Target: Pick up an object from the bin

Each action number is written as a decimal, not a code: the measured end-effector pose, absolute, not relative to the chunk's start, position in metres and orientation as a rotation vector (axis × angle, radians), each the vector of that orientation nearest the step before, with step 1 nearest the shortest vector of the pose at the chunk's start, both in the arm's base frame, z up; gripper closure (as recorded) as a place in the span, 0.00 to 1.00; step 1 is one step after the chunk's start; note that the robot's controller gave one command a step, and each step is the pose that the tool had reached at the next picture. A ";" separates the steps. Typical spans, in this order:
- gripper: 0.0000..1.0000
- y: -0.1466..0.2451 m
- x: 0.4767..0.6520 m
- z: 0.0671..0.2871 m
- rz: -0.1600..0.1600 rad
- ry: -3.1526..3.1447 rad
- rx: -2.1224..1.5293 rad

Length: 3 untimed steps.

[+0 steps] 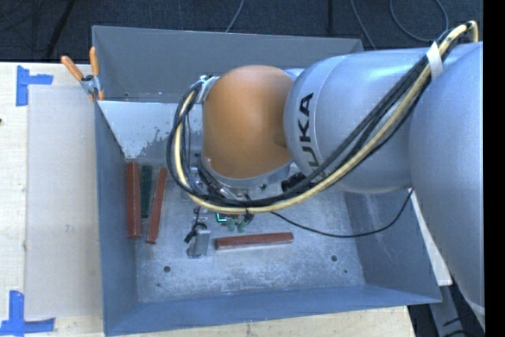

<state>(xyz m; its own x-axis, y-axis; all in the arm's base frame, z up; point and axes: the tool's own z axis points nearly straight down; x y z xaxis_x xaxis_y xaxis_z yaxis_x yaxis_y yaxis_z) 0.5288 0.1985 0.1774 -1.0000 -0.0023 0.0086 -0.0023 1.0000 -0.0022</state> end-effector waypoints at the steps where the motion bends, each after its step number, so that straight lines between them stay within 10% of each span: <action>1: 0.00 0.139 0.536 0.065 0.007 -3.132 -0.082; 2: 0.00 0.044 0.554 0.105 0.004 -3.127 0.329; 3: 0.00 0.078 0.523 0.069 -0.002 -3.113 0.410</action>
Offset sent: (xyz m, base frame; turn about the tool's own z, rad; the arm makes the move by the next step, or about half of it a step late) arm 0.0095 -0.0564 -0.1074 0.0505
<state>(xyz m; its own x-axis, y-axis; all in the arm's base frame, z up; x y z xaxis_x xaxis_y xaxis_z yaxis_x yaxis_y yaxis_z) 0.5233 0.0778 0.0688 -0.9659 -0.2591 0.0013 -0.2591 0.9659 0.0014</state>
